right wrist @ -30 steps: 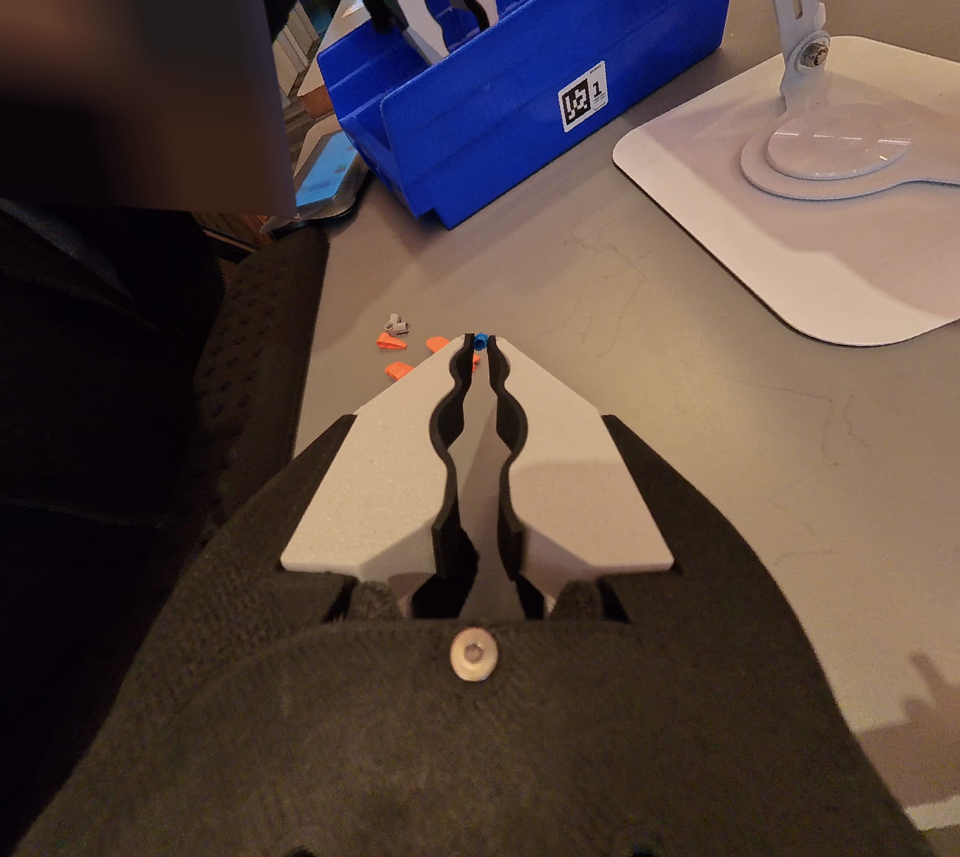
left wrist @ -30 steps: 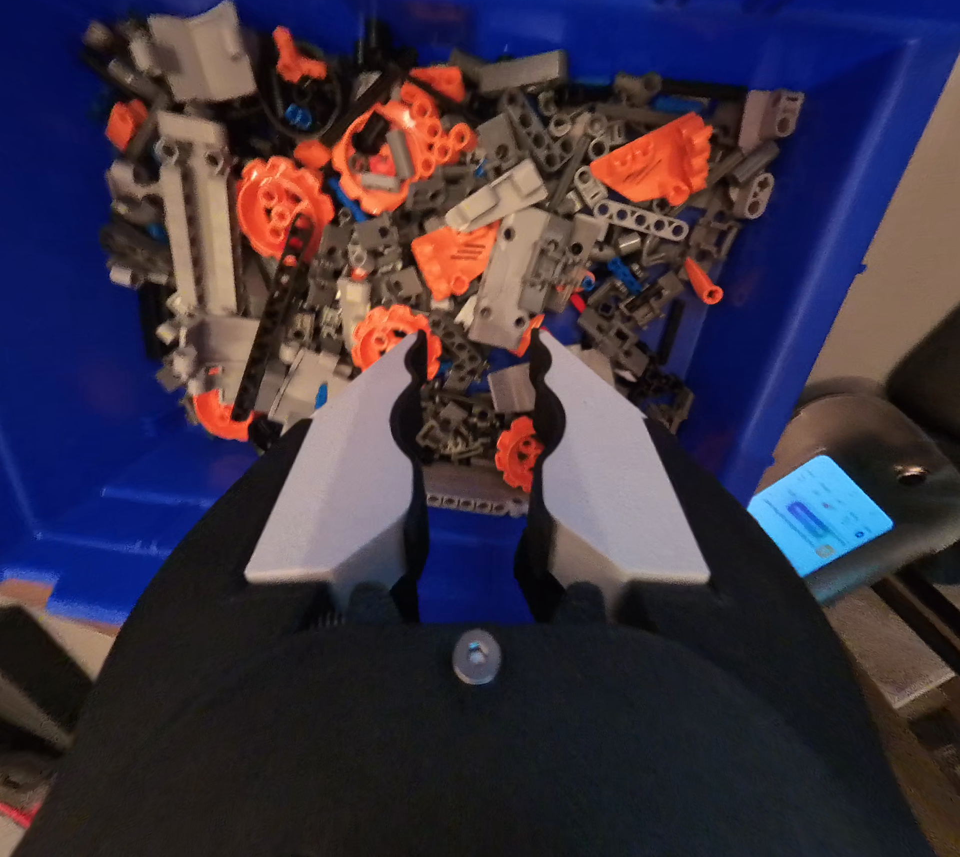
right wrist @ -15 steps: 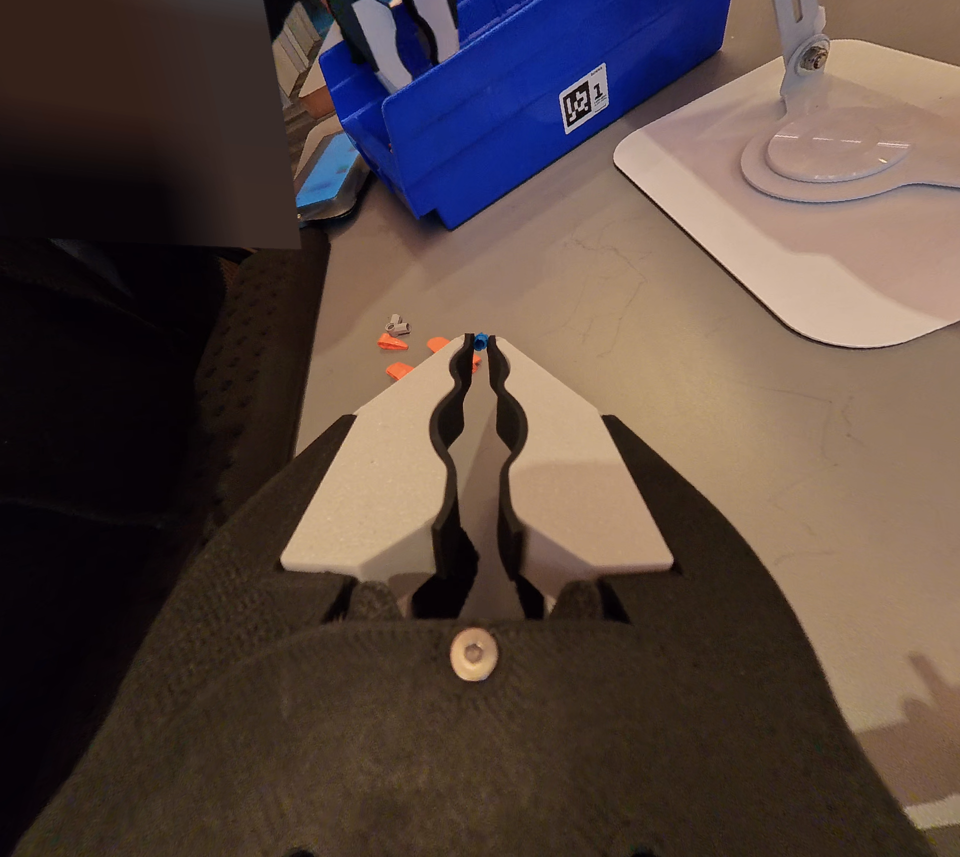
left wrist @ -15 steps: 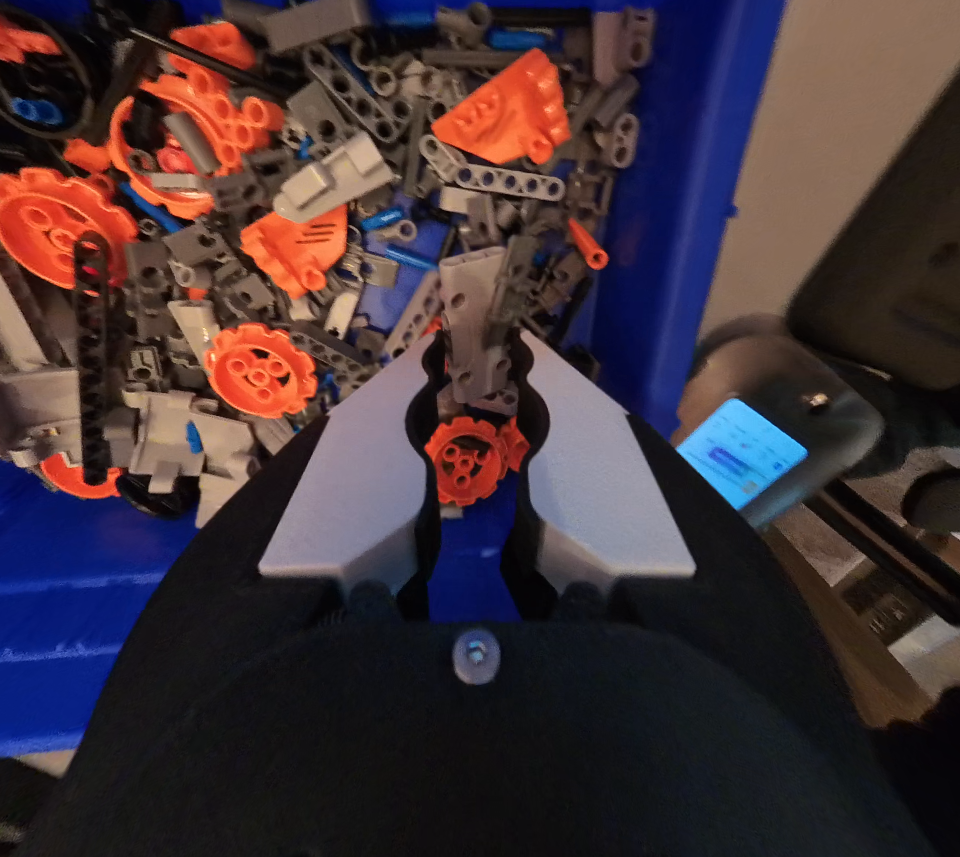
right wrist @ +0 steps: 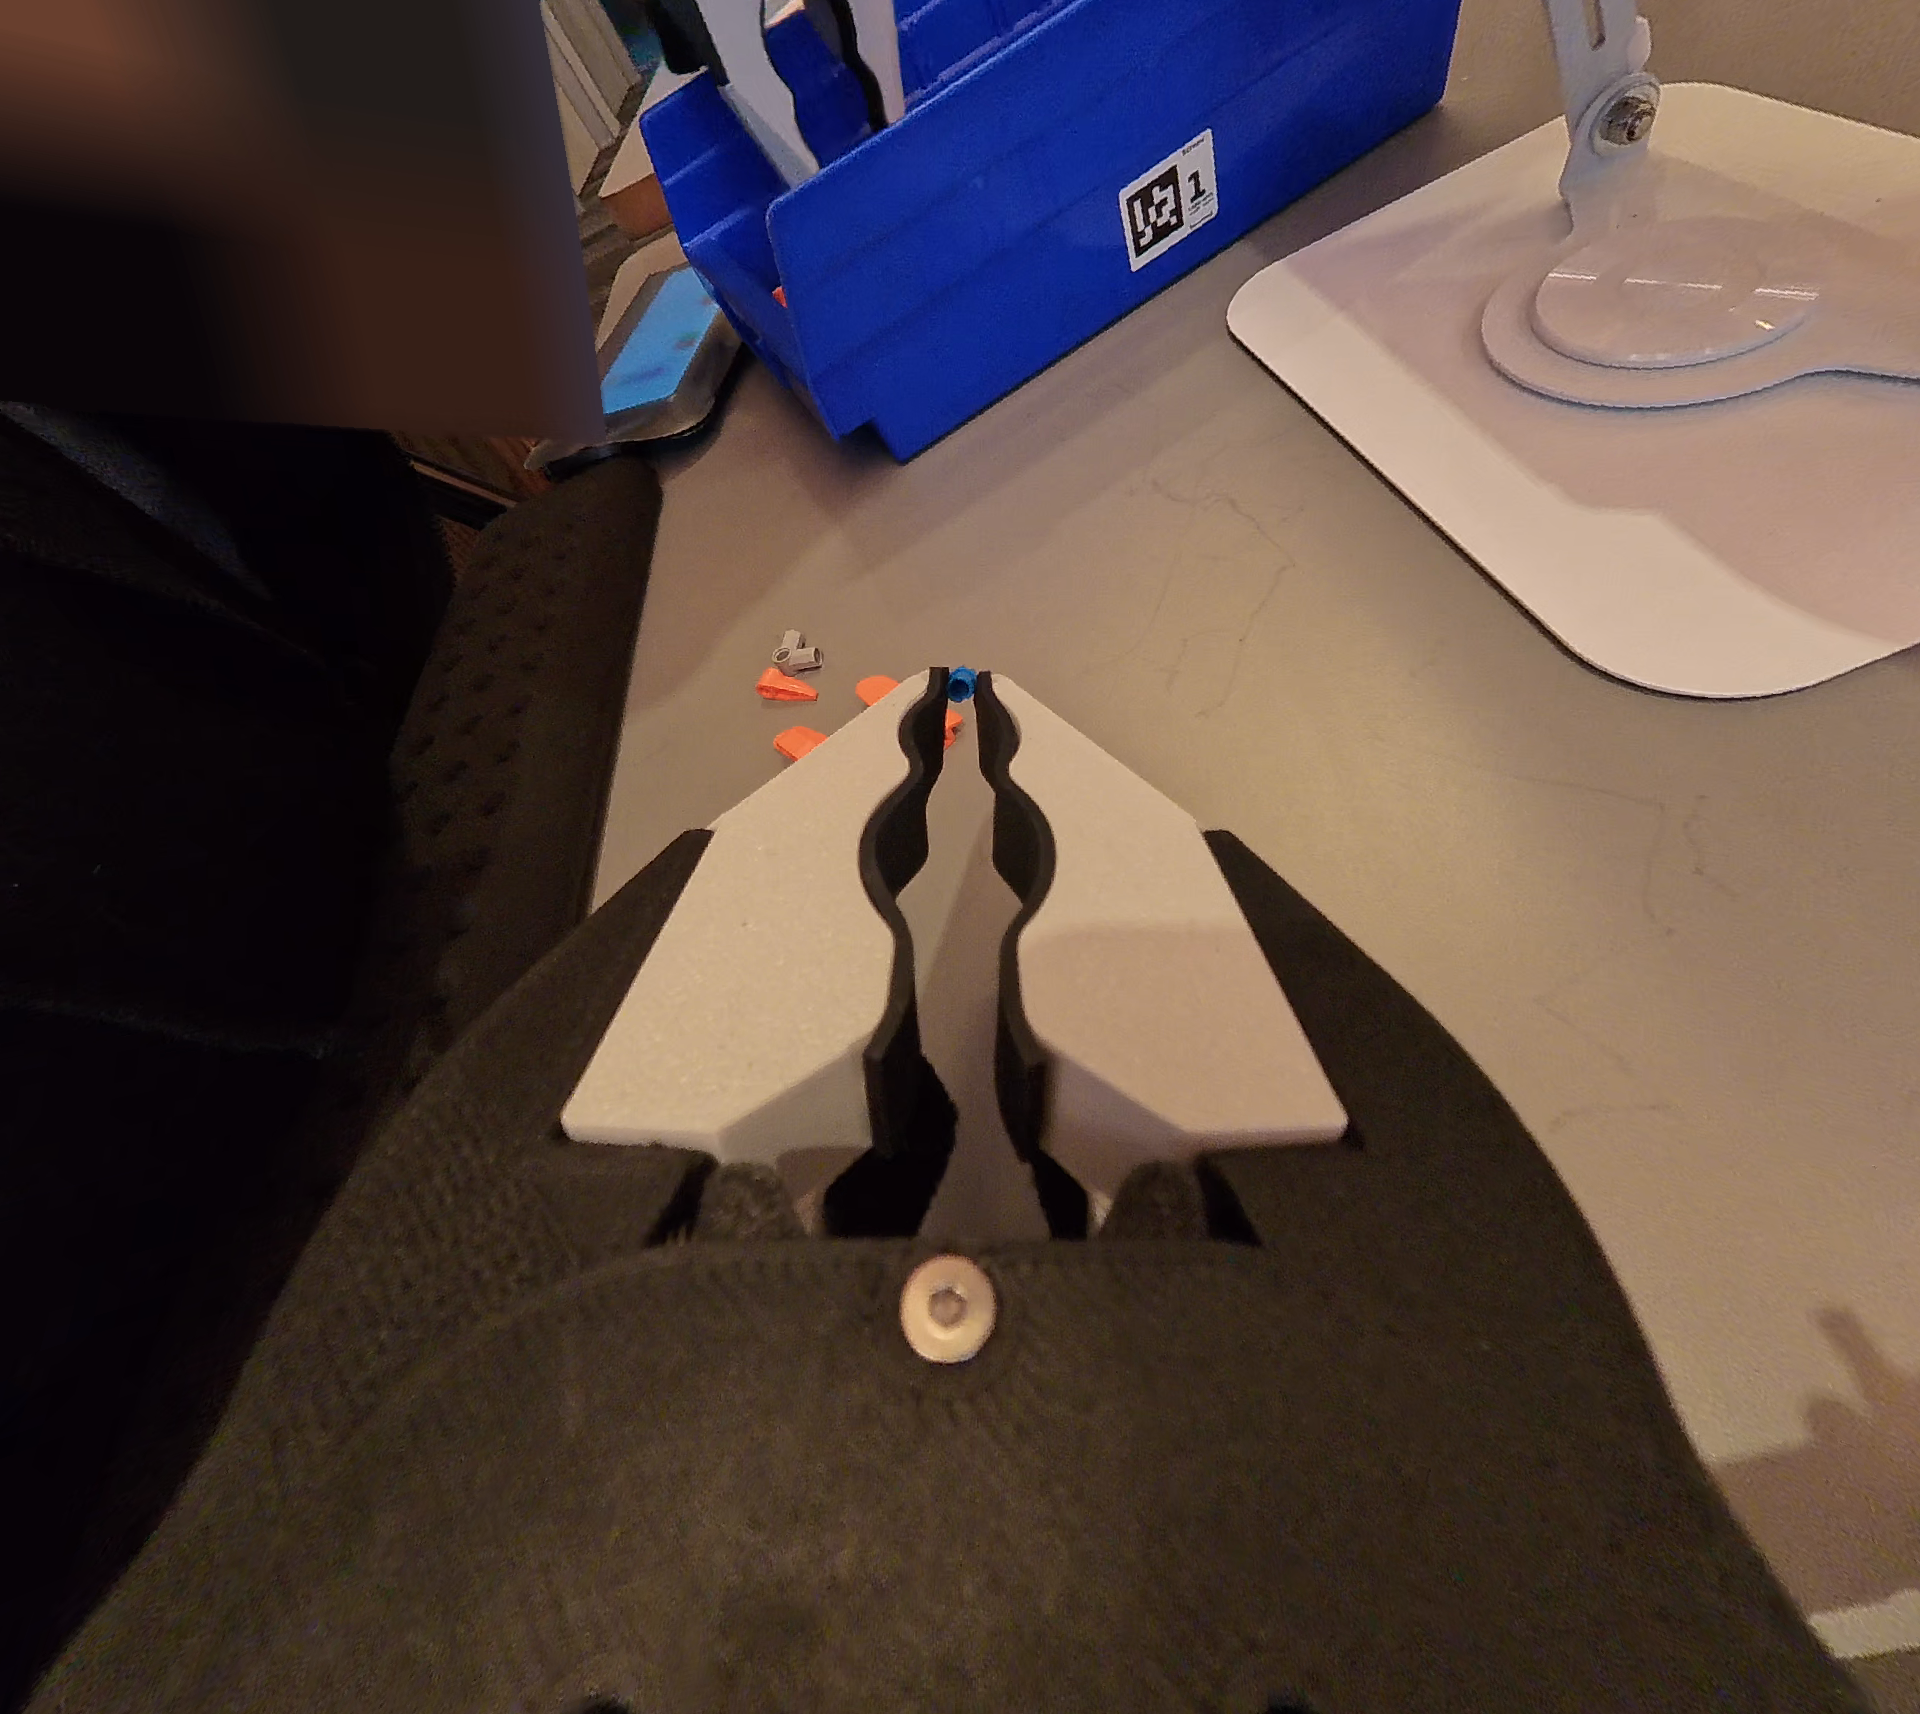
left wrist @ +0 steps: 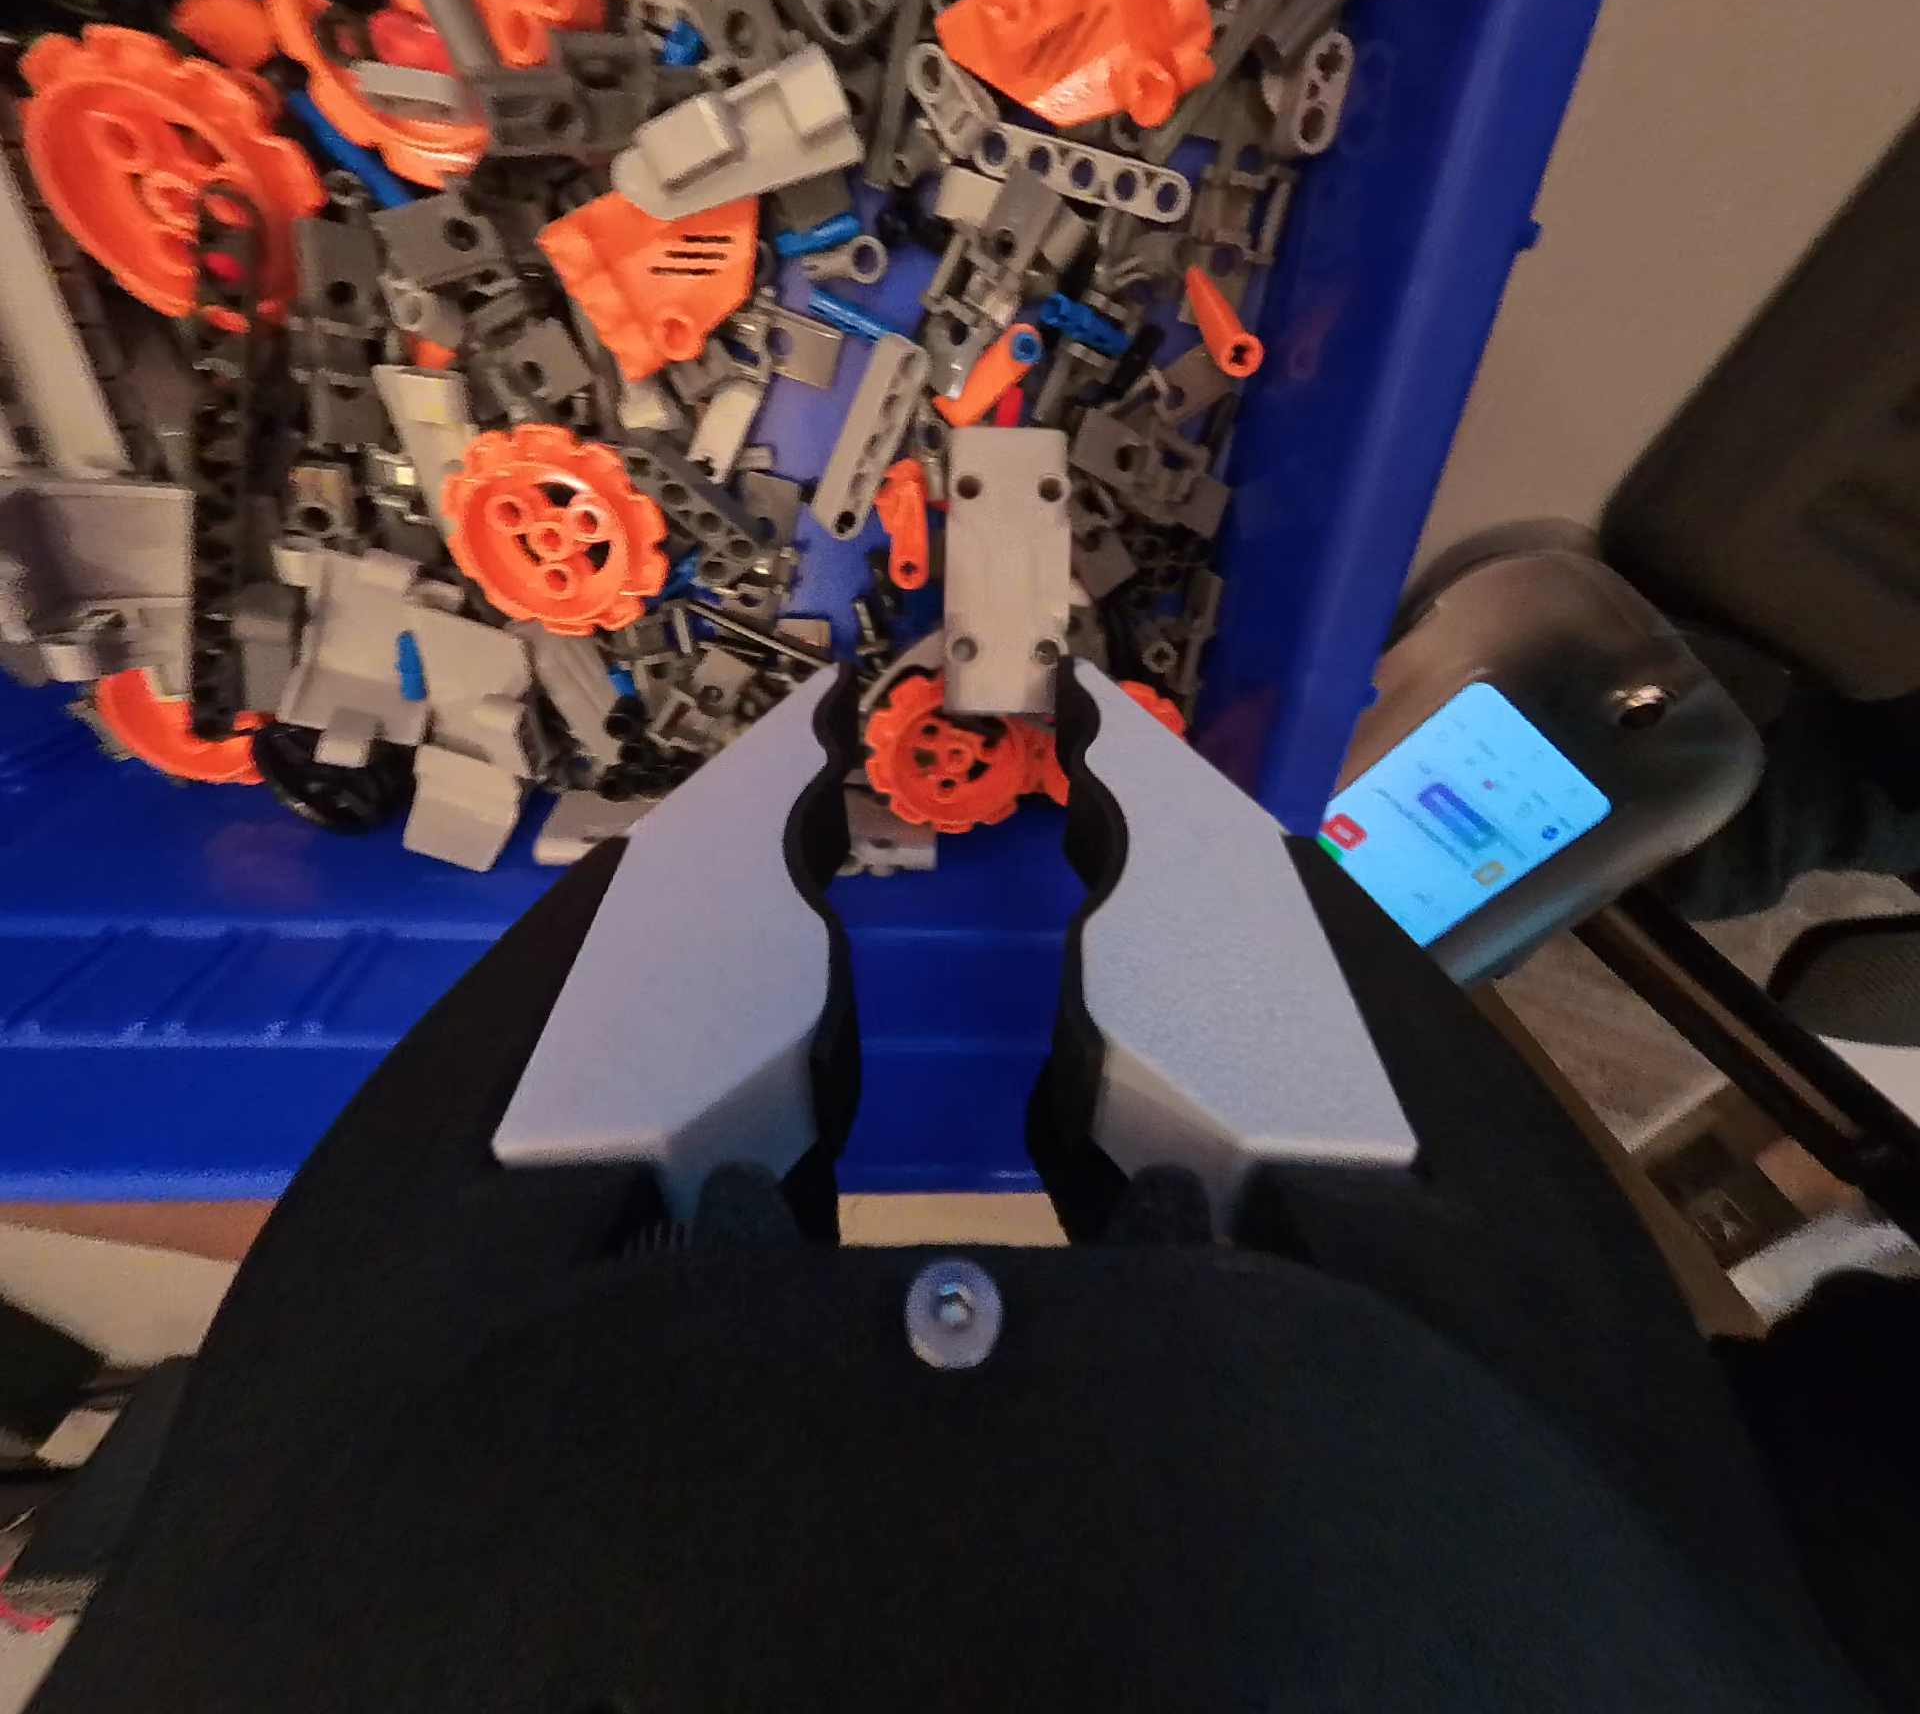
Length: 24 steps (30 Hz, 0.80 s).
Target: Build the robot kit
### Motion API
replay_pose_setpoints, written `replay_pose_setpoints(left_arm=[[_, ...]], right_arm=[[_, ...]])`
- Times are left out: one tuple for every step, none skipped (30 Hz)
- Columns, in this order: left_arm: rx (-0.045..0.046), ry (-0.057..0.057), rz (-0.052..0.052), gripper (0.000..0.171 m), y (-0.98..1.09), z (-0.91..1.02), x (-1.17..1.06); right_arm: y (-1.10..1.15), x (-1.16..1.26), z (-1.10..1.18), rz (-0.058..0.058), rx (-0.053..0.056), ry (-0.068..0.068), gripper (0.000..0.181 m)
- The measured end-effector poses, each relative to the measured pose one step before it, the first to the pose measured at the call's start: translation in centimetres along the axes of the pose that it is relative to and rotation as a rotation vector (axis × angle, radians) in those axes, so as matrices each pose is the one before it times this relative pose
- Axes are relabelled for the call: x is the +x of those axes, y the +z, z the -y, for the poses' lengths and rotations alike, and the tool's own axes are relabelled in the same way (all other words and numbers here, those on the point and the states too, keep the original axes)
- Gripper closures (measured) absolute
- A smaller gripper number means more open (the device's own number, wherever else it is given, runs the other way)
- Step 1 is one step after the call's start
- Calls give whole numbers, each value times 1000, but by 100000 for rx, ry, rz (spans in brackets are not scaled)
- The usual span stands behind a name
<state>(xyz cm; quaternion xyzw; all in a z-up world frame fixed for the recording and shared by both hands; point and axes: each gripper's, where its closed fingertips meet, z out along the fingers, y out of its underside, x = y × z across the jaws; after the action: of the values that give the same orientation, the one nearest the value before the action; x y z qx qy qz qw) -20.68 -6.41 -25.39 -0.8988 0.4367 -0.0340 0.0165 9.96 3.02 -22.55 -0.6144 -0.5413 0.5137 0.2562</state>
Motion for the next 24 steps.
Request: replay_pose_setpoints(left_arm=[[1254, -662, 2921, 135, -159, 231, -650], [1517, -541, 3175, 135, -121, 307, -712], [2196, -420, 1986, 135, -84, 478, -532], [2117, -396, -264, 135, -27, 504, -138], [1226, 362, 1047, 134, 40, 427, -269], [1576, 876, 2946, 133, 76, 515, -540], [2311, 270, 1545, 132, 153, 686, -376], [2675, 184, 52, 131, 269, 789, -140], [1706, 896, 935, 129, 384, 656, -254], [151, 1484, 1428, 129, 442, 397, -285], [-922, 1284, -543, 129, 475, 167, 3], [-1257, 830, -1984, 129, 489, 57, 178], [-938, 872, -577, 128, 432, 64, -60], [-346, 548, -215, 128, 343, 146, -149], [304, 18, -1084, 129, 283, 258, -38], [30, 101, -1058, 129, 260, 226, -9], [-872, 563, 657, 130, 256, 21, -203], [-1302, 297, 781, 132, 228, -124, -198], [-531, -375, -1034, 134, 202, -73, 97], [201, -494, -1171, 138, 171, -13, 163], [599, -224, -71, 139, 160, 10, 57], [768, -186, -276, 140, 5, 26, 122], [-176, -251, -1492, 140, -79, -124, 342], [-699, -68, -552, 140, -99, -221, 246]], right_arm=[[2, -3, 5, 14, 35, 17, 179], [0, -4, 0, 18, -2, 15, 179], [11, 1, -8, 10, -27, 32, 178], [2, 3, 4, -12, 28, -14, 178], [-14, 0, 18, -32, 32, -51, 178], [-8, -5, 7, -43, 36, -46, 178], [-1, -5, 13, 14, 28, -3, 178], [21, 0, -17, 54, -52, 28, 179], [16, 3, -26, 31, -122, 28, 178], [15, -2, -13, 41, -87, 29, 178], [3, -2, -9, 32, -2, 15, 178], [-10, -2, 9, -25, 34, 4, 179], [-19, 7, 13, -27, 65, 0, 179], [-5, 11, -3, -7, 49, 24, 179], [8, 15, -13, 36, -39, 97, 179], [19, 8, -28, 47, -93, 114, 178], [11, 9, -31, 47, -84, 73, 178], [0, -5, 1, 32, 5, 3, 178], [-19, -2, 21, -27, 86, -49, 179], [-18, -3, 22, -37, 93, -16, 179], [-8, 14, 13, 0, 81, 44, 179], [4, -3, -8, 20, 4, 50, 178], [16, -2, -11, 54, -77, 8, 178], [21, -22, -18, 67, -84, -5, 178]])
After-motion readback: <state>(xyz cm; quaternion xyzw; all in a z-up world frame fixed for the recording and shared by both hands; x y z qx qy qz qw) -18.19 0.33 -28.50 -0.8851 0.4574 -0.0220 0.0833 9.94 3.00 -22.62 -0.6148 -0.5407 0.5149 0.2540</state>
